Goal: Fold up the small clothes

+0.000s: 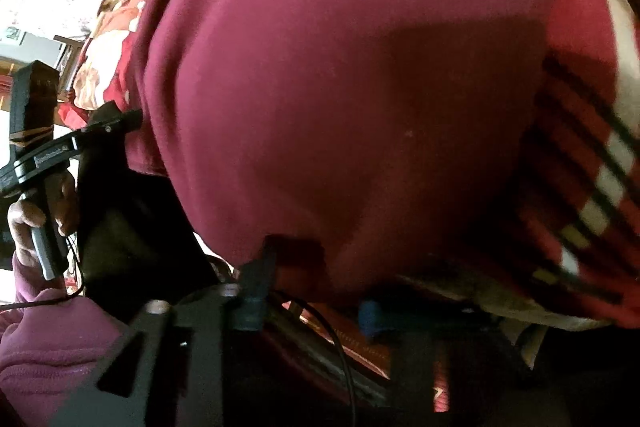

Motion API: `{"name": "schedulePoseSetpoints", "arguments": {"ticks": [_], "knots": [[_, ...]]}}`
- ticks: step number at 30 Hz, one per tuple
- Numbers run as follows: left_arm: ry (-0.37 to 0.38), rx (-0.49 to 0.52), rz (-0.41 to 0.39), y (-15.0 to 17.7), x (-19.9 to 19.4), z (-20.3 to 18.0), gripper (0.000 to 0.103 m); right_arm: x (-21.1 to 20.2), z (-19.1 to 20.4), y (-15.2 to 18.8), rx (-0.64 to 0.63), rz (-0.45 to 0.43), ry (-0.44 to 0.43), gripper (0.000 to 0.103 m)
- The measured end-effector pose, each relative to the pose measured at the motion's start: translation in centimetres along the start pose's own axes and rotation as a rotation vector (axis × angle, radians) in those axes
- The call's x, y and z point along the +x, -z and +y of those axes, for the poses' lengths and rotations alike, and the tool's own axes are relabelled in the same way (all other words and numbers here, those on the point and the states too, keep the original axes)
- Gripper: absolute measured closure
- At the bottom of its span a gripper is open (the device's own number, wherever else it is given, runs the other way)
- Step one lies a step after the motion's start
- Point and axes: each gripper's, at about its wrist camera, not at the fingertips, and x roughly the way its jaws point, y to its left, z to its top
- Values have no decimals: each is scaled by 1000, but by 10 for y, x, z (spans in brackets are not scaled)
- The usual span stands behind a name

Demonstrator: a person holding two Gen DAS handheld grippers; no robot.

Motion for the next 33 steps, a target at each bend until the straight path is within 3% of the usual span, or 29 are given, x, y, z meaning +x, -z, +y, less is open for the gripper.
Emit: {"name": "schedulePoseSetpoints", "arguments": {"ticks": [3, 8, 13, 17, 20, 22, 24, 25, 26, 28, 33], "knots": [[59, -14, 9, 1, -3, 5, 103, -10, 9, 0, -39, -38, -12, 86], [88, -24, -25, 2, -21, 10, 103, -47, 28, -3, -91, -110, -123, 90], [174, -35, -135, -13, -61, 14, 103, -105, 29, -22, -79, -246, -247, 95], [178, -50, -200, -38, -74, 15, 103, -137, 17, -45, -52, -375, -190, 101], [168, -62, -209, -55, -68, 13, 103, -144, 2, -64, -6, -409, -128, 102], [172, -53, -207, -56, -66, 13, 103, -142, -4, -69, 19, -389, -79, 95], [163, -40, -209, -53, -66, 12, 103, -132, -9, -64, 38, -309, -170, 79], [165, -42, -208, -53, -67, 12, 103, -126, -7, -60, 30, -266, -186, 59], [167, -48, -207, -54, -68, 11, 103, -119, -3, -53, 6, -226, -161, 45], [174, -67, -210, -53, -69, 15, 103, -104, 2, -39, -47, -155, -111, 44], [177, -71, -219, -51, -75, 16, 103, -49, -4, -10, -50, 53, -97, 44]]}}
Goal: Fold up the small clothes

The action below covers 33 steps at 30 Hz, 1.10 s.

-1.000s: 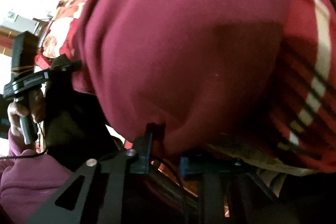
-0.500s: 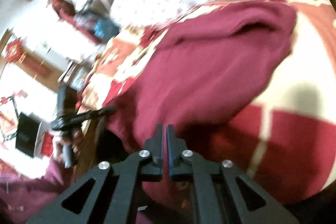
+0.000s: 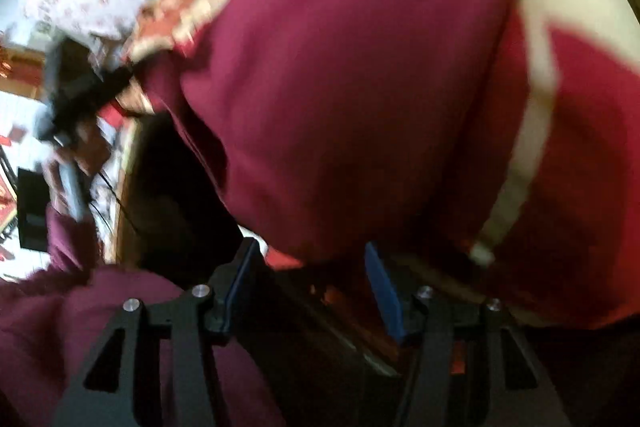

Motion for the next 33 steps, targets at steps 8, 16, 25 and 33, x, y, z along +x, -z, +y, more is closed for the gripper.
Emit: {"name": "schedulePoseSetpoints", "arguments": {"ticks": [8, 16, 25, 33], "knots": [[-12, -14, 3, 5, 1, 4, 103, 57, -18, -3, 97, 4, 26, 29], [-12, -63, 16, 17, 5, 18, 103, 54, -4, -5, 49, -62, -14, 92], [42, -77, -82, 1, -23, 15, 103, -35, 23, -4, 11, -261, -279, 92], [79, -106, -174, -13, -35, 11, 103, -101, 15, -19, -3, -461, -306, 92]]}}
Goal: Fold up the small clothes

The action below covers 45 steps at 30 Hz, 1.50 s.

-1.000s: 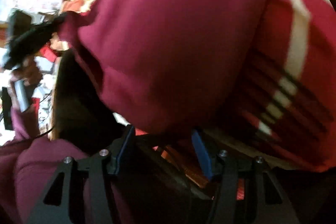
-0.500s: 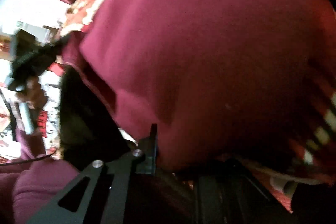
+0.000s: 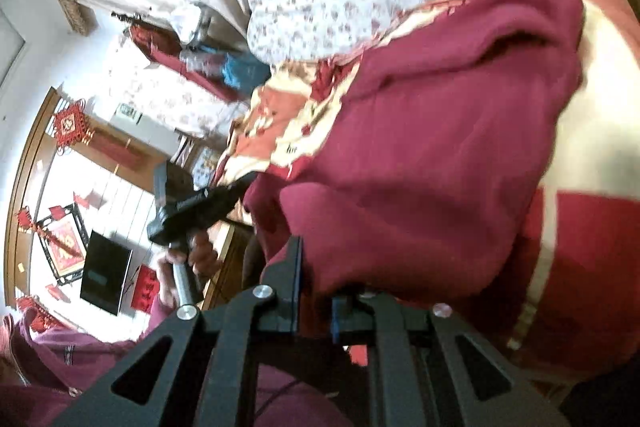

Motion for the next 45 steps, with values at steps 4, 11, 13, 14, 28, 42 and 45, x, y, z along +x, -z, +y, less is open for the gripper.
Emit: {"name": "schedulePoseSetpoints", "arguments": {"ticks": [4, 11, 13, 14, 28, 42, 45], "knots": [[-23, -22, -6, -6, 10, 3, 103, 0, -9, -21, -3, -52, 112, 93], [-89, 12, 4, -10, 38, 3, 103, 17, -51, -50, 83, -65, 258, 92], [-95, 14, 17, -11, 45, 4, 103, 22, -59, -49, 112, -53, 257, 89], [-94, 14, 21, -12, 47, 4, 103, 23, -60, -48, 124, -44, 250, 82], [-44, -34, 62, -14, 67, 12, 98, 22, -63, -38, 144, -21, 207, 46], [-37, 0, 100, -4, 74, 6, 103, 25, -53, -34, 165, 9, 138, 56], [-39, -6, 99, -5, 75, 6, 103, 29, -53, -26, 146, 24, 163, 56]]}}
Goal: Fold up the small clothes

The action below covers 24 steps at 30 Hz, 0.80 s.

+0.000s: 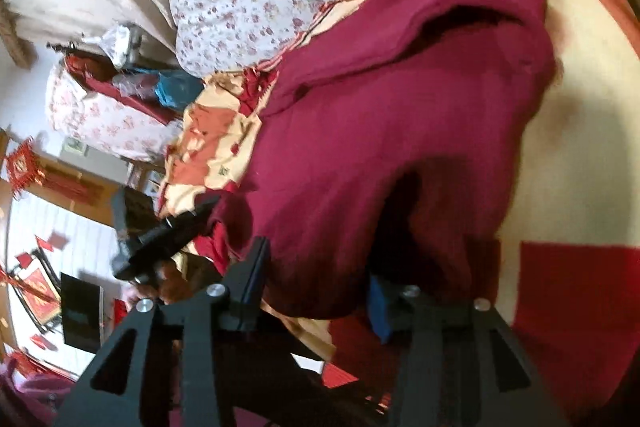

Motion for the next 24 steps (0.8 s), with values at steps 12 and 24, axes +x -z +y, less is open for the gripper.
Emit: {"name": "schedulePoseSetpoints", "arguments": {"ticks": [12, 24], "knots": [[76, 6, -110, -39, -28, -24, 103, -47, 24, -32, -70, -144, -90, 90], [74, 74, -149, -112, 10, -65, 103, -71, 34, -92, -73, -292, 9, 90]]}}
